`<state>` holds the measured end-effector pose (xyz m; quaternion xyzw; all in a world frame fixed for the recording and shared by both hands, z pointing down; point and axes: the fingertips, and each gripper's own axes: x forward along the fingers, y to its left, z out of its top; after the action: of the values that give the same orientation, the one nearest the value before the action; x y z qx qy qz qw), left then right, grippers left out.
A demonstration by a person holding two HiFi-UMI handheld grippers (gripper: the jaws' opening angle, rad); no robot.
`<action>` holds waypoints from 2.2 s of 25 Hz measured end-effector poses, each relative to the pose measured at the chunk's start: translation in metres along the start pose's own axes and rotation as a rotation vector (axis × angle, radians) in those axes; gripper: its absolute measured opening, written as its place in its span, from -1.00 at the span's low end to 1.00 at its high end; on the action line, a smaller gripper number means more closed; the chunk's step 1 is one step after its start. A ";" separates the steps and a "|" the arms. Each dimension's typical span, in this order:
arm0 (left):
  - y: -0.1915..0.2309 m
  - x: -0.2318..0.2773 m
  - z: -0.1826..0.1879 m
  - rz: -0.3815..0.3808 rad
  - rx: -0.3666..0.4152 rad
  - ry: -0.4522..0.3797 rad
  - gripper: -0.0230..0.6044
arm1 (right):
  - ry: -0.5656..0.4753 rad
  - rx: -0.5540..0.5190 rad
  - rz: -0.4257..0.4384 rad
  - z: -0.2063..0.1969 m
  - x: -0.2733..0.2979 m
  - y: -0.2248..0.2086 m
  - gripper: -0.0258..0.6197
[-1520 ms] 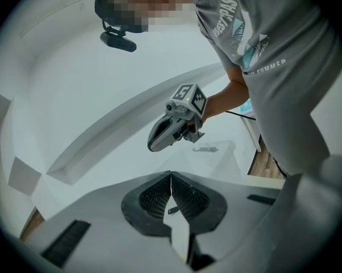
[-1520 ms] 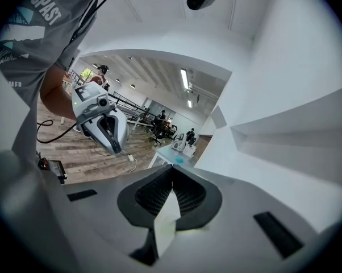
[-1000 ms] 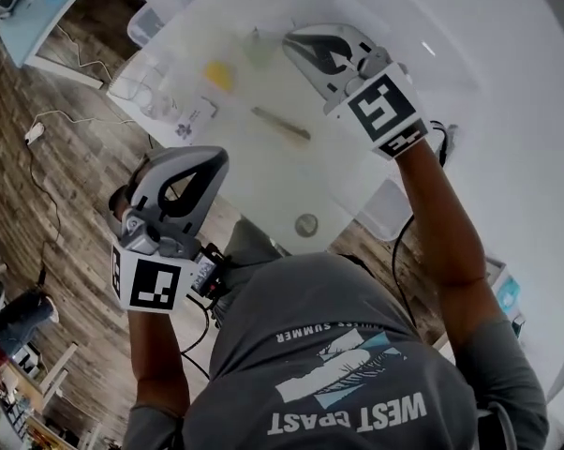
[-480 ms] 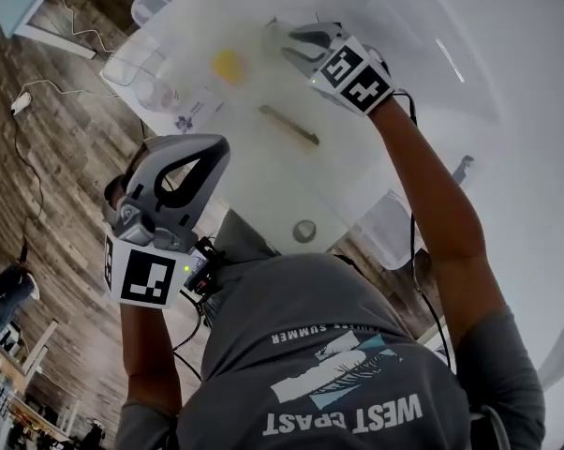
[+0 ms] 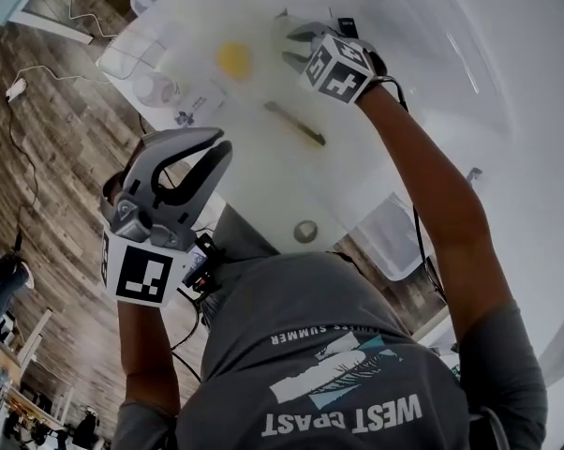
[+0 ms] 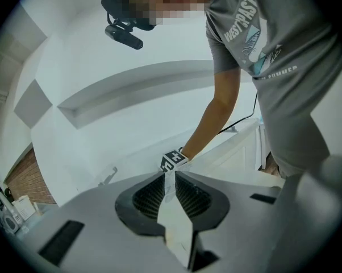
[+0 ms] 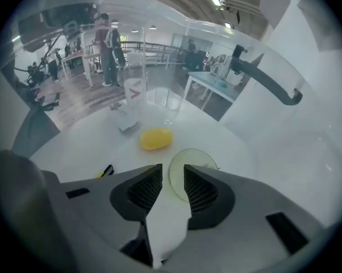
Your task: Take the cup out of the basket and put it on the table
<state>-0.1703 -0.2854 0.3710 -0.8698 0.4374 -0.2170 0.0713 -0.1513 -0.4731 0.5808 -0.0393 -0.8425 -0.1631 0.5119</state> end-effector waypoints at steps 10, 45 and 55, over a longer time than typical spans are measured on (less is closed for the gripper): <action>-0.002 -0.005 -0.009 0.012 -0.011 0.019 -0.75 | 0.117 -0.128 0.036 -0.010 0.022 0.011 -0.83; -0.068 -0.054 0.049 0.061 0.130 -0.018 -0.90 | -0.303 -0.171 -0.274 0.138 -0.259 0.118 -0.83; -0.092 -0.074 0.048 0.084 0.139 -0.008 -0.90 | -0.354 -0.190 -0.249 0.153 -0.281 0.186 -0.83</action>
<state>-0.1212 -0.1739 0.3337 -0.8446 0.4570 -0.2399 0.1423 -0.1050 -0.2207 0.3143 -0.0111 -0.8984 -0.2942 0.3260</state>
